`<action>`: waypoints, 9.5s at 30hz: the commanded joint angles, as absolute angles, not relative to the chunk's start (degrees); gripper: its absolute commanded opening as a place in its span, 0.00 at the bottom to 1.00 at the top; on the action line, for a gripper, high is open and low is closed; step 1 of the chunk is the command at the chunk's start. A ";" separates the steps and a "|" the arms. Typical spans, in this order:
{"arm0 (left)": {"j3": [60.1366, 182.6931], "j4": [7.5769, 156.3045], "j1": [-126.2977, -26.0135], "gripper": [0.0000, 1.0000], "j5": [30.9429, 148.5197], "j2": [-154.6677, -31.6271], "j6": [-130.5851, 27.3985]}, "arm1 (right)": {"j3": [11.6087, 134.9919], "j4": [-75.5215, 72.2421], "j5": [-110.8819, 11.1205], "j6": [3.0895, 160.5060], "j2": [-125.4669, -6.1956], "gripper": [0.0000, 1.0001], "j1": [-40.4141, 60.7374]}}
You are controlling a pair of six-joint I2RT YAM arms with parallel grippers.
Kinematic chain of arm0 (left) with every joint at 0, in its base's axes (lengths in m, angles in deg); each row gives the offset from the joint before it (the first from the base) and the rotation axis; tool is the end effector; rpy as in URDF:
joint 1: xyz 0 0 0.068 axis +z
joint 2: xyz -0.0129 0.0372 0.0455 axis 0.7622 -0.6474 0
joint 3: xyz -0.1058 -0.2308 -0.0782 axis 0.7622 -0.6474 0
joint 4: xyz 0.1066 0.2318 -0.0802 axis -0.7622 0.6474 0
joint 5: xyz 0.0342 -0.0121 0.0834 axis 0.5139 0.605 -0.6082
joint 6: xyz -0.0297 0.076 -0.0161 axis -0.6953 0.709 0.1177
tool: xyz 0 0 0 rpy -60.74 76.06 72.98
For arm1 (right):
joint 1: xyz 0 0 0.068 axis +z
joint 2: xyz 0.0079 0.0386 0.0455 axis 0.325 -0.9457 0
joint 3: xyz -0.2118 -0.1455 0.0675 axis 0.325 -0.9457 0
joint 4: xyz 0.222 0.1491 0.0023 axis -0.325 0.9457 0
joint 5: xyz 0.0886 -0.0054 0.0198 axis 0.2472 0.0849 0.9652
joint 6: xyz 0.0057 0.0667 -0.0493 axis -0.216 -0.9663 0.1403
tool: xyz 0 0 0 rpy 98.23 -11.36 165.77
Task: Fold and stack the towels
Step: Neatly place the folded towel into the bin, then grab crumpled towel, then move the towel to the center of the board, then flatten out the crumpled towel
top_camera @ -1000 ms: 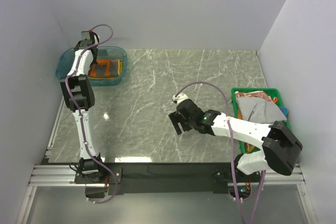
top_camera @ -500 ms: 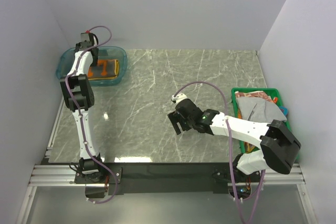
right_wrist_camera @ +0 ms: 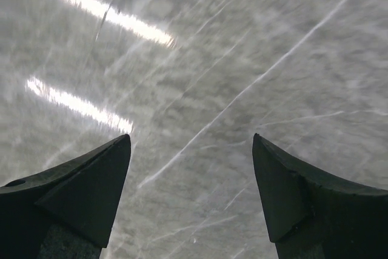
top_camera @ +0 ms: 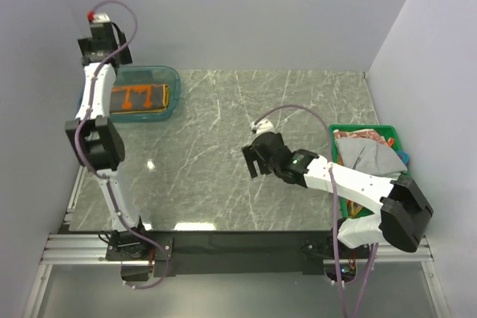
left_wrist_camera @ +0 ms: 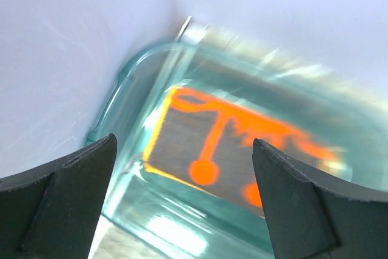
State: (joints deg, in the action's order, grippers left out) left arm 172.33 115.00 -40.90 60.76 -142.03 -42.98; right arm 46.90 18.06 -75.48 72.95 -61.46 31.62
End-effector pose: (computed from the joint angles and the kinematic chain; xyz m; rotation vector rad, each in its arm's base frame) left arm 0.5271 0.1073 0.3046 -0.4279 2.0798 0.4445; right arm 0.2127 0.2237 0.1946 -0.5698 2.2902 0.1853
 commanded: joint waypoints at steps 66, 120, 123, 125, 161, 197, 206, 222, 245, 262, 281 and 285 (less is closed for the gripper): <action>93.72 99.95 -60.03 0.98 88.94 -73.03 -61.63 | 52.77 6.74 -74.08 65.32 -51.63 0.00 -5.97; 119.28 102.06 -75.76 0.69 66.89 -123.73 -76.05 | 42.84 -7.68 -60.16 56.00 -72.29 0.69 10.04; 120.52 102.50 -76.72 0.65 64.17 -126.28 -75.52 | 43.19 -7.60 -61.39 56.44 -73.34 0.69 9.95; 120.87 102.85 -77.08 0.64 63.45 -127.95 -75.35 | 43.11 -7.77 -62.52 56.27 -73.87 0.69 9.95; 101.12 111.64 -75.50 0.01 49.57 -109.78 -87.73 | 45.58 19.73 -81.35 57.41 -56.14 0.01 8.28; 108.20 105.84 -80.07 0.68 59.41 -110.09 -89.85 | 37.58 18.33 -62.01 59.26 -63.94 0.56 11.97; 132.37 111.20 -79.80 0.67 54.66 -135.06 -82.47 | 32.57 22.38 -57.79 55.66 -62.01 0.58 19.60; 162.28 104.97 -78.92 0.87 63.37 -150.75 -66.74 | 45.91 19.46 -49.07 54.24 -67.82 0.59 38.34; 129.31 103.29 -80.33 0.70 58.80 -127.59 -77.63 | 40.47 18.24 -59.81 59.87 -72.11 0.43 10.21; 147.50 105.58 -80.42 0.71 60.19 -146.15 -67.18 | 31.32 22.20 -53.05 48.19 -62.18 0.46 31.73; 136.16 103.02 -79.98 0.74 57.74 -126.89 -64.09 | 61.98 19.48 -58.49 68.65 -70.75 0.34 15.76; 136.52 103.64 -79.63 0.71 57.83 -129.18 -64.71 | 71.91 17.81 -58.84 69.98 -81.59 0.29 14.61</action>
State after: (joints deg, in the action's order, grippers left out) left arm 135.74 102.26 -79.98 59.10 -126.69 -65.14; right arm 67.03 20.03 -58.14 66.26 -75.01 14.99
